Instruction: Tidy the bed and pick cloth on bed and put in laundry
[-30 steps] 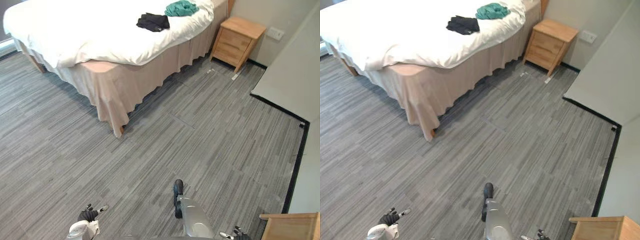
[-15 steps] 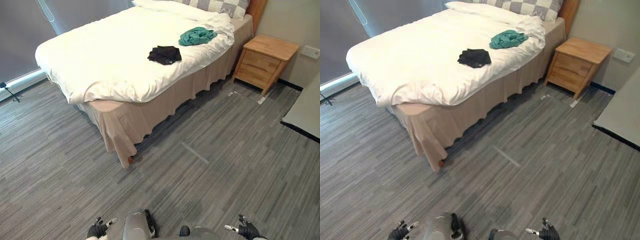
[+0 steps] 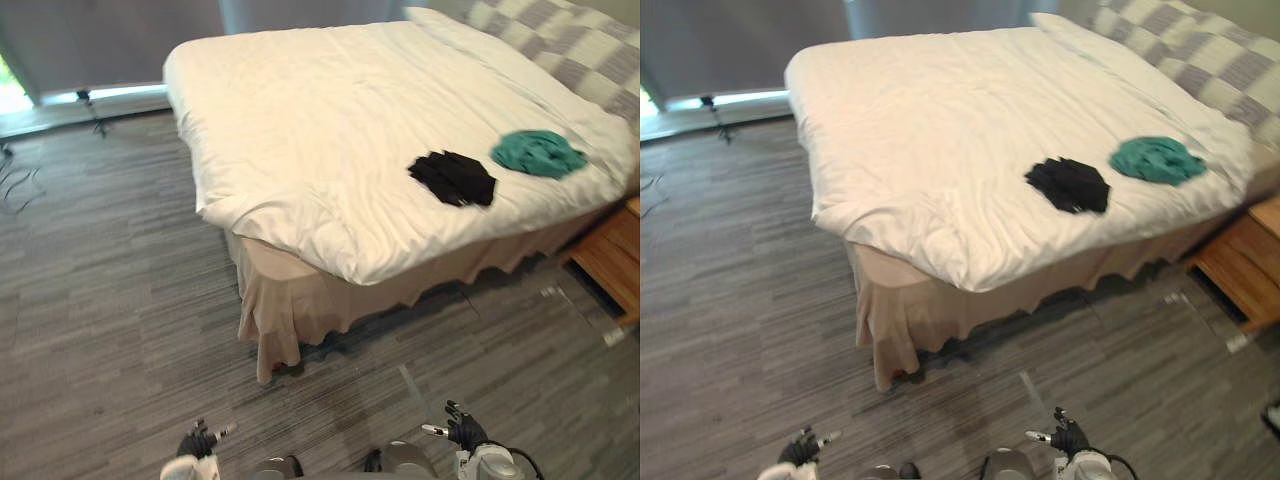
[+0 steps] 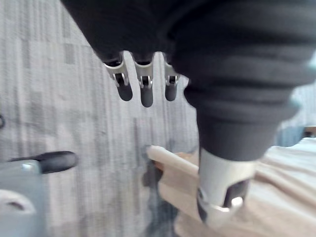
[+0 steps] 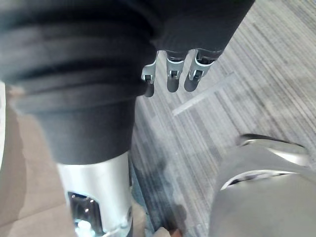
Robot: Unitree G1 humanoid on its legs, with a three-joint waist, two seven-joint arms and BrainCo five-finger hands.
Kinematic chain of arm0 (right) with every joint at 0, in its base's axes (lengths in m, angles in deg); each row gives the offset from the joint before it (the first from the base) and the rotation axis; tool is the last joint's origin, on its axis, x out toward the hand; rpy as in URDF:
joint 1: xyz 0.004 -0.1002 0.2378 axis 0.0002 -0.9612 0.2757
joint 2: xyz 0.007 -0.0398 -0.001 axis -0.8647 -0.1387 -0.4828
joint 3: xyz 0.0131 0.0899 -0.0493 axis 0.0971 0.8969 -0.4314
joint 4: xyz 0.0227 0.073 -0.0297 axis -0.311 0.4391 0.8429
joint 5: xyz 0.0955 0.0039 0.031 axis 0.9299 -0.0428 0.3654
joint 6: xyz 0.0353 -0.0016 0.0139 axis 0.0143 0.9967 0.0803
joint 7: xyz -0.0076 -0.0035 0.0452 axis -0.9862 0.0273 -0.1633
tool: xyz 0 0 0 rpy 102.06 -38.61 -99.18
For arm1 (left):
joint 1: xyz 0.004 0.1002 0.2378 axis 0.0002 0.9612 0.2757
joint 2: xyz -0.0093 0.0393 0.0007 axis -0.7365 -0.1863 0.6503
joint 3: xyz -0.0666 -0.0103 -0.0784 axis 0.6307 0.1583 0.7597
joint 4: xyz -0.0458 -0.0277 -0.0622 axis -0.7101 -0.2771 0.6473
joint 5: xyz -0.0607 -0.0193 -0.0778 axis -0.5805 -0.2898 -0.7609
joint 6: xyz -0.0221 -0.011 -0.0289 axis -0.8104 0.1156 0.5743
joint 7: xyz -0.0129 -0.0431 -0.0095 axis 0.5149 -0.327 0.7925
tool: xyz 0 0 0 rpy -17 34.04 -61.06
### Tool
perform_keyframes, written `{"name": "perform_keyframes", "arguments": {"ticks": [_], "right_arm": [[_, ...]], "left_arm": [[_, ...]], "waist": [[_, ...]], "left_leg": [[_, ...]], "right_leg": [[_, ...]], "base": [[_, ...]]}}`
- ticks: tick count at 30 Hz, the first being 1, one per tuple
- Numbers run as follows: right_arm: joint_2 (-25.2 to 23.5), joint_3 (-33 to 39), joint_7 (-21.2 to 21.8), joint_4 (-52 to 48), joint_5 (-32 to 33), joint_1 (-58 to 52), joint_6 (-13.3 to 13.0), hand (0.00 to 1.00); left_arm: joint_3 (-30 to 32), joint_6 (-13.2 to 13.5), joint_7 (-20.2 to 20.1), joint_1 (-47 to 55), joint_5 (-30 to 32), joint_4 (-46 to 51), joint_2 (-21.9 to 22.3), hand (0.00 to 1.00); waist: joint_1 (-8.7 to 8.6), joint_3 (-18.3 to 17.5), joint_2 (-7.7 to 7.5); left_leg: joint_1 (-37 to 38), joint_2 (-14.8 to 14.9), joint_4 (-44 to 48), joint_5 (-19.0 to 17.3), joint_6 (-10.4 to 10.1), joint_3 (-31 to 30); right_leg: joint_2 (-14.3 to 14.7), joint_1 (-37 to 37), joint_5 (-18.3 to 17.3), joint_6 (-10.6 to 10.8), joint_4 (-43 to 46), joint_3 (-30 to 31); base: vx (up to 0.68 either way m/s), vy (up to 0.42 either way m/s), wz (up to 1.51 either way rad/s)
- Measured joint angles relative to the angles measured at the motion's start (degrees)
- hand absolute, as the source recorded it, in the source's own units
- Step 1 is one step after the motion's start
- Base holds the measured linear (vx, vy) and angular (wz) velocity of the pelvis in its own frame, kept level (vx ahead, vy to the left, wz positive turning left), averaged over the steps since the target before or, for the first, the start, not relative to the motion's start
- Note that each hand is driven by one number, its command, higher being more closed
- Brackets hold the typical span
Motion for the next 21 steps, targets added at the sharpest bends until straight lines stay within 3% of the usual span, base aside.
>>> {"name": "perform_keyframes", "arguments": {"ticks": [1, 2, 3, 4, 5, 7, 8, 10, 11, 14, 18, 21], "right_arm": [[0.6, -0.1, 0.4, 0.3, 1.7, 0.4, 1.3, 0.00], [1.5, 0.0, 0.9, 0.1, 2.2, 1.1, 1.7, 0.00], [2.1, 0.0, 1.2, -0.2, 2.7, 1.3, 1.8, 0.00], [4.0, 0.2, 2.3, 0.0, 3.9, 2.3, 2.8, 0.00], [4.8, 0.2, 2.7, 0.1, 4.2, 2.5, 3.3, 0.00], [5.9, 0.7, 3.3, 0.1, 5.9, 2.2, 4.0, 0.00], [6.2, 2.3, 3.5, 0.0, 6.7, 1.8, 4.3, 0.00], [7.1, 3.5, 3.6, 0.1, 7.9, 0.9, 4.4, 0.00], [7.1, 3.7, 3.8, 0.1, 7.9, 0.5, 4.3, 0.00], [6.8, 3.7, 3.8, 0.7, 7.9, -1.9, 4.2, 0.00], [5.4, 4.6, 3.4, 2.4, 7.9, -5.0, 3.1, 0.00], [4.3, 4.7, 3.3, 2.4, 8.3, -6.1, 3.0, 0.00]], "left_arm": [[1.5, 0.3, 0.0, 1.0, -0.9, -0.1, 1.6, 0.00], [2.3, 0.8, 0.0, 1.7, -1.1, -0.1, 3.5, 0.00], [2.3, 1.0, 0.0, 1.7, -1.1, 0.0, 4.5, 0.00], [2.2, 1.7, 0.1, 1.6, -0.8, -0.1, 6.6, 0.00], [2.3, 2.0, 0.4, 1.5, -0.3, -0.1, 6.9, 0.00], [4.1, 3.4, 3.4, 1.5, 3.1, 0.4, 6.8, 0.00], [5.4, 4.4, 5.7, 0.9, 5.4, 1.9, 6.4, 0.00], [7.1, 6.1, 8.8, -1.3, 8.1, 4.8, 4.3, 0.00], [8.1, 6.8, 10.5, -3.3, 9.5, 6.9, 1.0, 0.00], [9.1, 8.9, 13.5, -7.9, 11.8, 13.9, -9.8, 0.00], [8.6, 11.0, 13.1, -13.1, 13.8, 26.9, -19.6, 0.00], [4.9, 13.0, 11.1, -19.1, 13.9, 30.4, -21.1, 0.00]], "waist": [[0.82, -0.4, 1.39], [0.68, -0.6, 3.46], [0.38, -0.6, 4.34], [0.33, 0.0, 6.94], [0.29, 0.2, 7.48], [-0.23, 0.2, 7.34], [-0.49, 0.2, 7.31], [-1.31, -0.2, 8.11], [-2.25, -0.3, 8.23], [-2.52, -0.7, 7.77], [-2.53, -1.1, 7.95], [-3.04, -1.7, 9.13]], "left_leg": [[1.1, 1.6, 0.3, -1.1, -1.7, 0.3], [0.6, 4.1, 1.1, -1.5, -2.5, 0.3], [0.0, 5.2, 1.6, -1.4, -2.7, 0.4], [-1.1, 6.9, 3.0, -0.6, -3.9, 0.9], [-1.1, 7.2, 3.5, 0.4, -4.7, 1.7], [-0.9, 6.7, 4.6, 3.9, -4.5, 3.4], [-0.2, 6.5, 3.4, 5.1, -3.4, 4.7], [0.5, 6.0, -0.4, 7.3, -2.5, 8.2], [0.6, 5.9, -1.3, 8.1, -2.9, 9.6], [0.0, 6.1, -1.3, 8.1, -2.9, 10.0], [-0.2, 5.9, -1.4, 8.1, -3.0, 11.4], [-0.8, 5.7, -2.2, 8.0, -3.0, 11.3]], "right_leg": [[1.1, 0.7, -5.3, -0.9, 1.7, -1.2], [3.0, 1.0, -5.2, -1.5, 1.1, -2.1], [3.7, 1.5, -5.7, -2.4, 0.3, -2.9], [5.3, 1.9, -6.1, -3.6, -0.9, -3.7], [5.7, 2.4, -6.3, -4.1, -1.2, -3.6], [5.2, 3.5, -6.8, -5.0, -1.5, -2.8], [4.6, 4.4, -6.8, -5.1, -2.0, -2.6], [4.7, 4.4, -6.8, -5.1, -2.6, -2.8], [4.8, 4.4, -6.7, -5.1, -3.3, -3.3], [5.0, 5.2, -4.9, -5.4, -6.4, -3.5], [4.7, 7.7, -1.3, -5.1, -12.1, -3.4], [4.7, 7.0, -1.1, -4.9, -12.5, -3.8]], "base": [[0.52, -0.422, 0.36], [0.36, -0.286, 0.06], [0.45, -0.370, 0.23], [0.32, -0.276, 0.18], [0.28, -0.257, -0.01], [0.16, -0.156, -0.21], [0.14, -0.136, -0.11], [0.05, -0.064, 0.06], [0.01, -0.026, 0.19], [-0.07, -0.007, 0.06], [-0.09, 0.009, -0.05], [-0.14, 0.005, 0.11]]}}
